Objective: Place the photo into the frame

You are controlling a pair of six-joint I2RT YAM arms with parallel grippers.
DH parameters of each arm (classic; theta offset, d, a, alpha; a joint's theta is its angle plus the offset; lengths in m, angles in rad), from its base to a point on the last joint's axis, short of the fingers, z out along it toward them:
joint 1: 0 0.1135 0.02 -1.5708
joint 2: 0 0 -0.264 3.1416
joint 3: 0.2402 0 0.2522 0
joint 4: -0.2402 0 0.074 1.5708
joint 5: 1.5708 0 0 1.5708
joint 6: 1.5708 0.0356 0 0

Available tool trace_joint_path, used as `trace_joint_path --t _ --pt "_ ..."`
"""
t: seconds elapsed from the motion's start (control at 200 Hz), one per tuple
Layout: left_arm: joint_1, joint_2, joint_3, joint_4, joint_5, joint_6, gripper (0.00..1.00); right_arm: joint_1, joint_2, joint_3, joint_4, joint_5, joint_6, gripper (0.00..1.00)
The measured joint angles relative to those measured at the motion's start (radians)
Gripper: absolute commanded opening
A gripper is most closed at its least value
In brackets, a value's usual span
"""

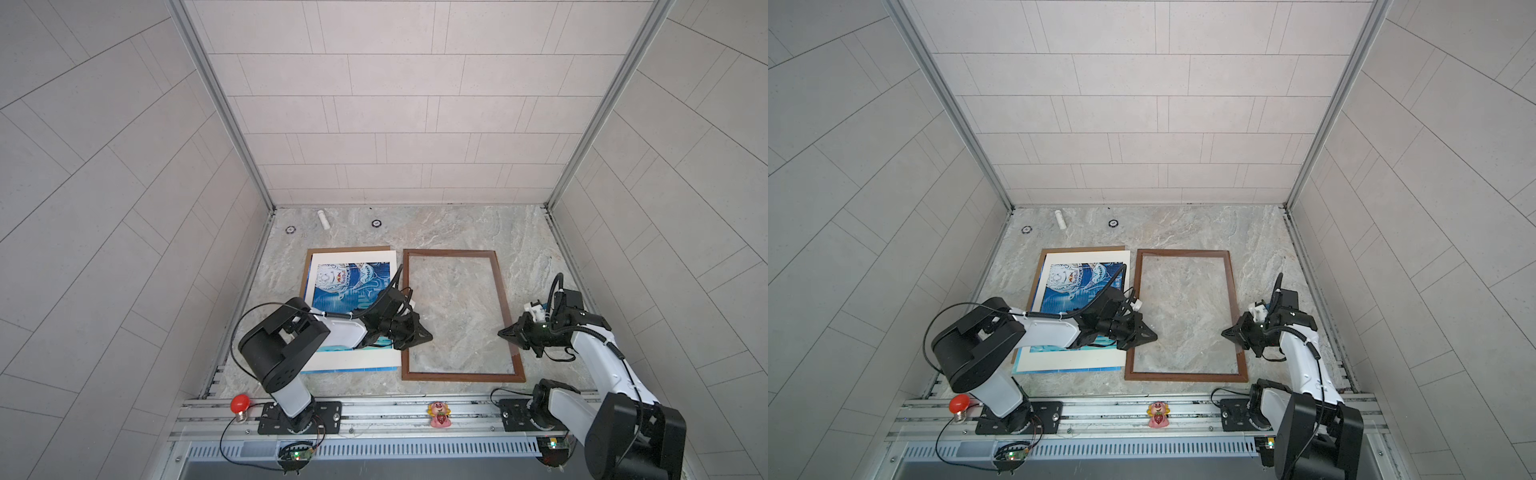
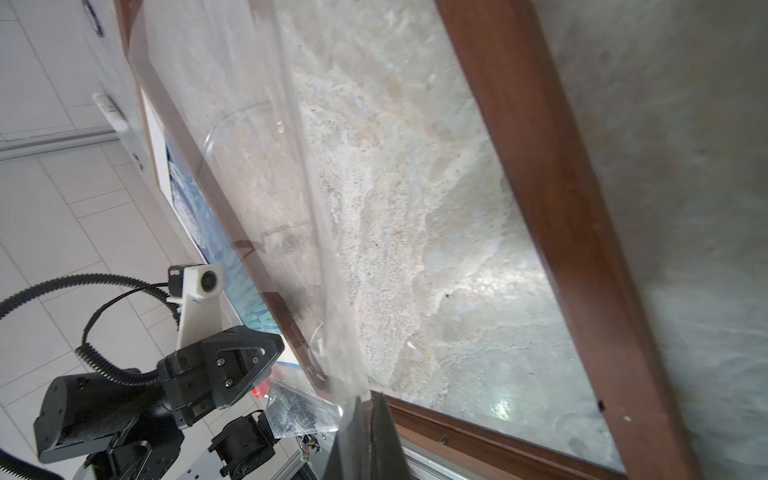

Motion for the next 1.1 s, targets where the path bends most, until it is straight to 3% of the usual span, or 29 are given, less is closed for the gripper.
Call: trace_joint_path --t 0.325,1.101 --pt "0.002 -0.003 0.004 -0.020 -0.023 0.062 0.00 -0.009 0.092 0.016 0.000 0.006 -0.046 0.00" --pt "0.002 -0.054 -0.008 -0.072 -0.134 0.196 0.00 0.029 0.094 0.015 0.018 0.009 -0.058 0.00"
